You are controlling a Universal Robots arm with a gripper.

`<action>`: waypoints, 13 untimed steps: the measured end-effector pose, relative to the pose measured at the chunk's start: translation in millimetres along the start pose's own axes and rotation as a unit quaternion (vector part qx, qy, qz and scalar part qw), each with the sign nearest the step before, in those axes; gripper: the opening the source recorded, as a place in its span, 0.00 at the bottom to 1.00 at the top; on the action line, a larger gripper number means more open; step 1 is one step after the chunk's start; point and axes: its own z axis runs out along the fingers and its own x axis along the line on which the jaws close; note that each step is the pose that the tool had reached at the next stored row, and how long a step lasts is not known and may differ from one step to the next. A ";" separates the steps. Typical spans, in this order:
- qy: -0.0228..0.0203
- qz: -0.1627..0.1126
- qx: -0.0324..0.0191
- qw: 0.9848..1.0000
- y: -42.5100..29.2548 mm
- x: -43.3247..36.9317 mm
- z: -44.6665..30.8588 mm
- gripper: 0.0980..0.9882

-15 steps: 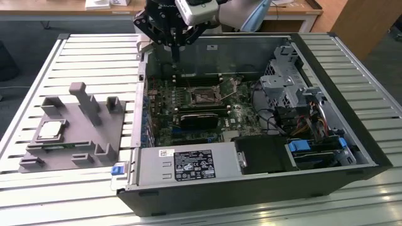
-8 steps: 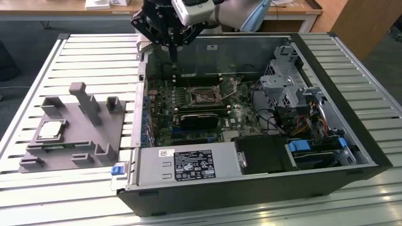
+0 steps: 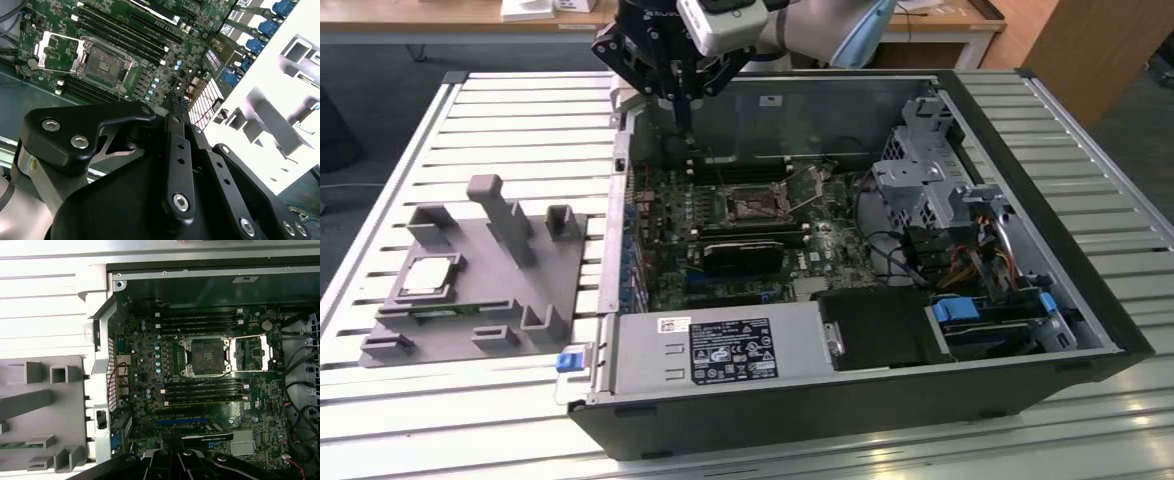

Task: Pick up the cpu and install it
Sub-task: 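Reach for the cpu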

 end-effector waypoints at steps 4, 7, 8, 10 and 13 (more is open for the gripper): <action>0.000 0.000 0.000 1.000 -0.1 1.5 0.2 0.01; 0.000 0.000 0.000 1.000 -0.2 2.7 0.4 0.01; 0.000 0.000 0.000 1.000 -0.2 2.8 0.4 0.01; 0.000 0.000 0.000 1.000 -0.3 3.6 0.5 0.01; 0.000 0.000 0.000 1.000 -0.4 4.4 0.7 0.01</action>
